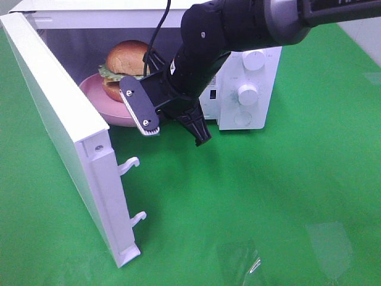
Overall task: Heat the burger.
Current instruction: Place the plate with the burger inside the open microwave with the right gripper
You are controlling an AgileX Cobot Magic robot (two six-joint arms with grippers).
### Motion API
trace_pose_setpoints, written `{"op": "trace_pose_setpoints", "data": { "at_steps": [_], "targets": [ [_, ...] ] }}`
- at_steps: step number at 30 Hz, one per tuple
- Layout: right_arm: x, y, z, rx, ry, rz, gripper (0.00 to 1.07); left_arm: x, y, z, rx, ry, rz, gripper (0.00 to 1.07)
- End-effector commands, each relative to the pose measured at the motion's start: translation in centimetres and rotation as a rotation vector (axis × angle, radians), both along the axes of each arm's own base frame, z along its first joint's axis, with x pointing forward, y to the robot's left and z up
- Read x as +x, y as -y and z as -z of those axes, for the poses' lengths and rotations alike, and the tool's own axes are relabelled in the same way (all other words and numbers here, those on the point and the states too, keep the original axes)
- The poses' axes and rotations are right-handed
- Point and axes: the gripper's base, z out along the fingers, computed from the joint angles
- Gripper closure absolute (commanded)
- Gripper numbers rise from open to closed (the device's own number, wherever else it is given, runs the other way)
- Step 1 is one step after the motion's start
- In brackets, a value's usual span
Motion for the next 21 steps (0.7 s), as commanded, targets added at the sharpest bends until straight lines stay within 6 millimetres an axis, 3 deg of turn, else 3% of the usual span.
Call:
{"op": "trace_pose_setpoints", "data": {
  "at_steps": [1, 21],
  "targets": [
    [1.3, -0.4, -1.4, 0.045, 0.081, 0.018, 1.07, -0.3, 0.0, 0.0, -0.005, 0.024, 0.003, 0.07],
    [4.4, -2.2, -0.3, 0.052, 0.061, 0.148, 1.07, -0.3, 0.0, 0.0, -0.005, 0.024, 0.003, 0.07]
  ]
}}
